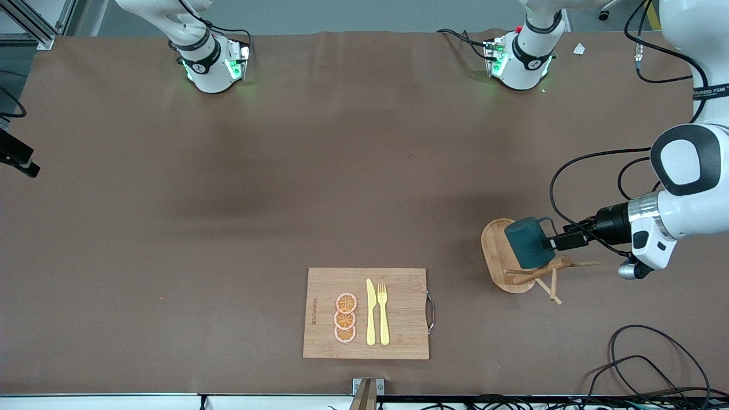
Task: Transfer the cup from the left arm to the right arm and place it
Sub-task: 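Grasp the teal mug rim with the left gripper and lift it off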
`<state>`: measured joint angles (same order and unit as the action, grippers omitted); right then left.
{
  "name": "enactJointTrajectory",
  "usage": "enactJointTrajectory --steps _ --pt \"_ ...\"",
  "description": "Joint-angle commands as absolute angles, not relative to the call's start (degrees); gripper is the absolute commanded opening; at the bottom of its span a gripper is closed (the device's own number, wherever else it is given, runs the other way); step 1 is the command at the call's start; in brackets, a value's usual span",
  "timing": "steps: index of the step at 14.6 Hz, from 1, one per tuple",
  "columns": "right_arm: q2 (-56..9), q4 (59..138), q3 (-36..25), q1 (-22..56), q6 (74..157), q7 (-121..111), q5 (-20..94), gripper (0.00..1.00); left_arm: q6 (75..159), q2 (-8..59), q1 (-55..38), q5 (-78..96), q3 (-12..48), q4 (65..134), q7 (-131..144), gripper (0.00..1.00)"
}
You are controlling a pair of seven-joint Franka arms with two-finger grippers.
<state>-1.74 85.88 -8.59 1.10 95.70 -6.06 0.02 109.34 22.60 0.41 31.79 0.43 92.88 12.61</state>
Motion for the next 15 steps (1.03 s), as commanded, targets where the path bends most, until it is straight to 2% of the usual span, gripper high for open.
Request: enactJointTrajectory --steps 1,8,9,11,13,15 --pt "-0.97 86.4 -8.0 0.26 95.54 -6.77 0.97 1.0 113.36 22.41 -0.7 33.05 0.7 95.0 13.62 1.0" --pt "-0.97 86.4 -8.0 0.26 95.45 -6.77 0.97 1.0 116.98 23.55 -2.2 33.22 0.79 96.06 13.62 1.0" --pt "-0.97 86.4 -8.0 0.26 95.45 -6.77 0.97 1.0 116.98 23.55 -2.2 34.01 0.79 96.06 13.62 0.95" --pt "-0.97 86.4 -8.09 0.26 95.45 -6.77 0.97 1.0 116.98 23.55 -2.2 34.19 0.79 96.06 13.62 0.72" --pt "-0.97 86.4 -8.09 0.26 95.54 -6.77 0.97 1.0 116.9 23.55 -2.2 34.19 0.79 95.98 13.62 0.55" --pt "-0.97 86.4 -8.0 0.26 95.45 -6.77 0.97 1.0 116.63 23.21 -2.2 34.28 0.79 95.98 13.8 0.53"
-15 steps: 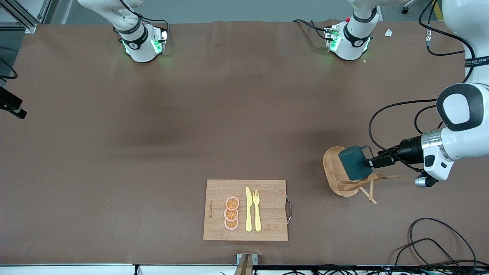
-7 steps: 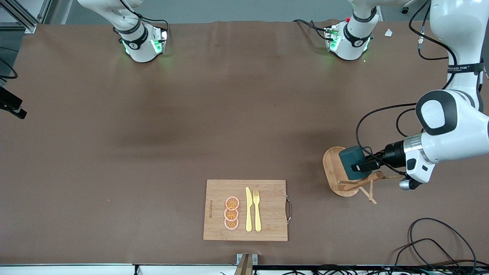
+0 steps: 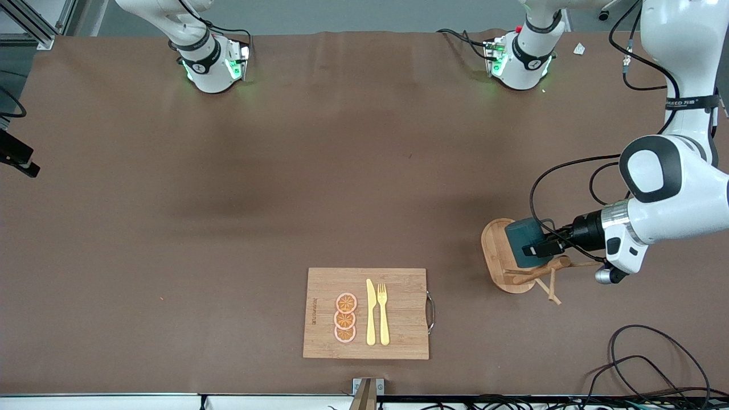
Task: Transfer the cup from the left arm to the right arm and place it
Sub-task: 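Grasp the teal mug rim with the left gripper and lift it off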
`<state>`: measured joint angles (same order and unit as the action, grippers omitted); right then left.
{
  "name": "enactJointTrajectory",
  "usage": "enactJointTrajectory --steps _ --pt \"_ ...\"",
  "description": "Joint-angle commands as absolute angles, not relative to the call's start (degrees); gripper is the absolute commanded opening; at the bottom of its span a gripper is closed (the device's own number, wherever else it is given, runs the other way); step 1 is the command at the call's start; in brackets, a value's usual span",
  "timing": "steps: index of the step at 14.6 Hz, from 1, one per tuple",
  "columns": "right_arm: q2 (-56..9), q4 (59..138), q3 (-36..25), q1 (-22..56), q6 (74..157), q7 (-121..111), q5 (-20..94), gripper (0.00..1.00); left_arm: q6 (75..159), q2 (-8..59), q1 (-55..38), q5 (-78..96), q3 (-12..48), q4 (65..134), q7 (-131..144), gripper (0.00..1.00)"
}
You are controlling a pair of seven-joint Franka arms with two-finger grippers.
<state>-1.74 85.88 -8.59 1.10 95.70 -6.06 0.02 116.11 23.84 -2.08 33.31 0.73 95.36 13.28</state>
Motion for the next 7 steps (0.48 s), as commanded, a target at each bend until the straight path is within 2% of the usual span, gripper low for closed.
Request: enactJointTrajectory --steps 1,7 --pt "-0.97 86.4 -8.0 0.26 95.45 -6.77 0.97 1.0 116.11 22.86 -2.11 34.28 0.79 95.89 14.41 0.53" --pt "-0.97 86.4 -8.0 0.26 95.54 -6.77 0.97 1.0 109.52 18.38 -1.93 34.19 2.11 95.36 22.84 0.53"
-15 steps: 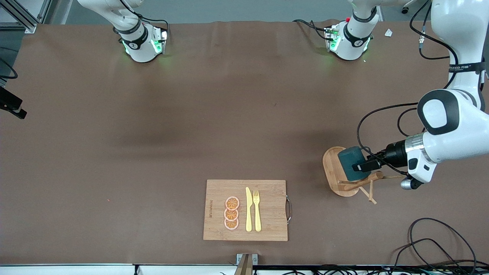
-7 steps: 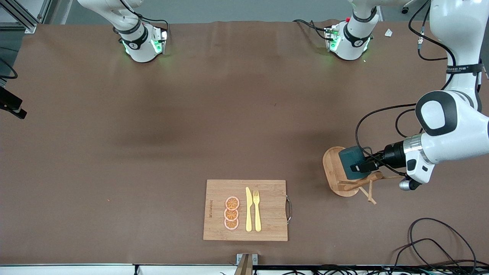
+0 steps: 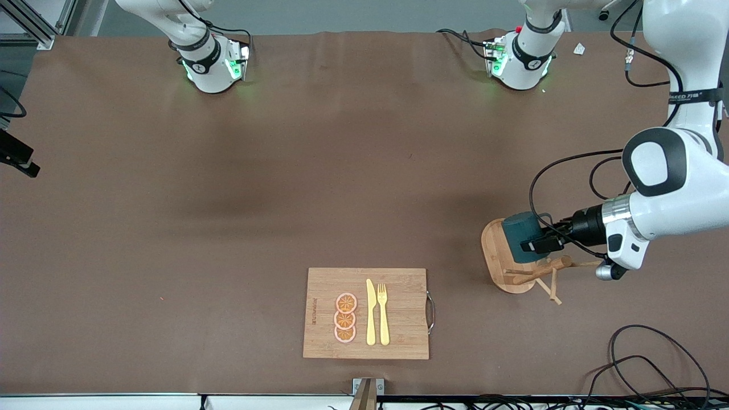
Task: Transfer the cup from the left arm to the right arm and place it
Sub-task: 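Grasp the teal mug rim with the left gripper and lift it off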
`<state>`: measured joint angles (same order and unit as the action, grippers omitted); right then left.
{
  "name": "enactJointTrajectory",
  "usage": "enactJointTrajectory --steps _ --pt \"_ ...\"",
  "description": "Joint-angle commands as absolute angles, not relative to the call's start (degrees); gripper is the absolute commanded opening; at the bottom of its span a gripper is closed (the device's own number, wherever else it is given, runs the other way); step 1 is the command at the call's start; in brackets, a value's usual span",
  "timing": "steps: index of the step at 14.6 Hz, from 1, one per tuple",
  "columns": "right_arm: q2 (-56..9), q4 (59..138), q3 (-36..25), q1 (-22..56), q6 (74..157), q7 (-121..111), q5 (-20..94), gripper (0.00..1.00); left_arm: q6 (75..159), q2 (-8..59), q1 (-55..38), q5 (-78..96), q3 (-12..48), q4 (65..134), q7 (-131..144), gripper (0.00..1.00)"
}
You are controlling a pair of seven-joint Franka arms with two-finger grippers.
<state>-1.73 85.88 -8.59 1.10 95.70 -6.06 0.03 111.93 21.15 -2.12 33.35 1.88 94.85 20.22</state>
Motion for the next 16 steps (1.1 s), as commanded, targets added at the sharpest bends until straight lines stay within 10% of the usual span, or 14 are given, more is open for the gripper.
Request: enactJointTrajectory --steps 1,16 --pt "-0.97 86.4 -8.0 0.26 95.54 -6.77 0.97 1.0 108.55 17.5 -1.93 34.19 2.2 95.36 24.07 0.53" --pt "-0.97 86.4 -8.0 0.26 95.45 -6.77 0.97 1.0 112.05 14.15 -11.75 16.91 15.21 90.0 54.48 0.53"
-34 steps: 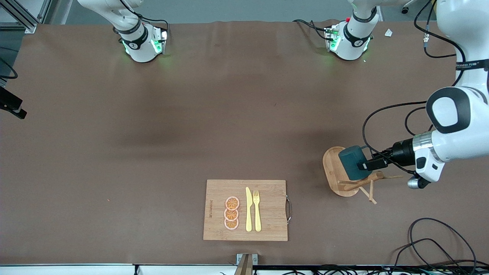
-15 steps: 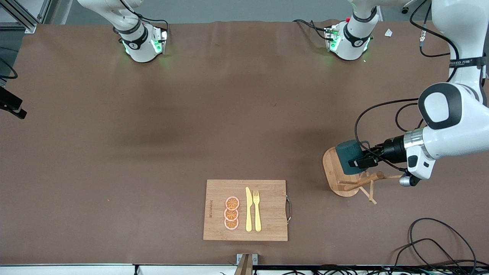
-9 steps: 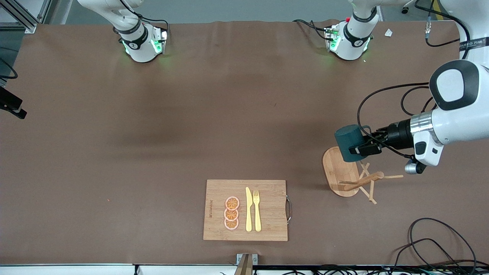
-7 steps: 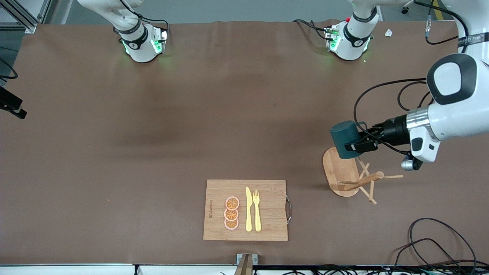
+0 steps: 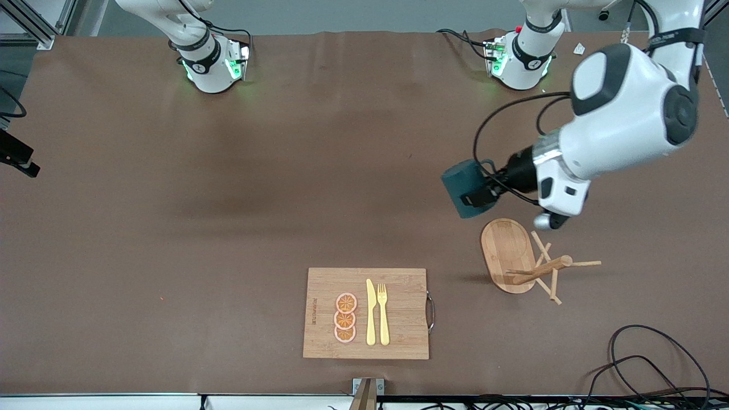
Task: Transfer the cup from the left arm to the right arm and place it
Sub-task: 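Carry the teal mug with the left gripper toward the table middle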
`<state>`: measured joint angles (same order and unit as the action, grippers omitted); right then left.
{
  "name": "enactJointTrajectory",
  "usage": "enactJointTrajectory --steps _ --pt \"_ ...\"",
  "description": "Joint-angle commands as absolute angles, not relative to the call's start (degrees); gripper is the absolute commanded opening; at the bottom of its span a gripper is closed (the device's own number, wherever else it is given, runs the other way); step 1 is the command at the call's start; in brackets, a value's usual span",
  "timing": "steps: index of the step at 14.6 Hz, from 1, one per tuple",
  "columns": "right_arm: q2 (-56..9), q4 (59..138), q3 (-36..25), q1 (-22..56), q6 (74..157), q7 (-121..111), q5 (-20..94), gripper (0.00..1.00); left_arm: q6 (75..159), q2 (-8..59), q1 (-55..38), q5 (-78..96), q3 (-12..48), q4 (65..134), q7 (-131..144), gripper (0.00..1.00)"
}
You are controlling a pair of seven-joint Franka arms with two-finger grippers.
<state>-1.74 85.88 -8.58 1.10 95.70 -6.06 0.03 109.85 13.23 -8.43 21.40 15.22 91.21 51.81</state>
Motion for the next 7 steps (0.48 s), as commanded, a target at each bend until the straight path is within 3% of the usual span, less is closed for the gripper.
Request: enactJointTrajectory --steps 1,7 --pt "-0.97 86.4 -8.0 0.26 95.45 -6.77 0.97 1.0 113.54 14.93 -14.3 11.48 15.21 89.91 57.1 0.52" --pt "-1.05 86.4 -8.0 0.26 95.45 -6.86 0.97 1.0 120.4 19.59 -29.33 -11.04 15.21 89.91 70.81 0.48"
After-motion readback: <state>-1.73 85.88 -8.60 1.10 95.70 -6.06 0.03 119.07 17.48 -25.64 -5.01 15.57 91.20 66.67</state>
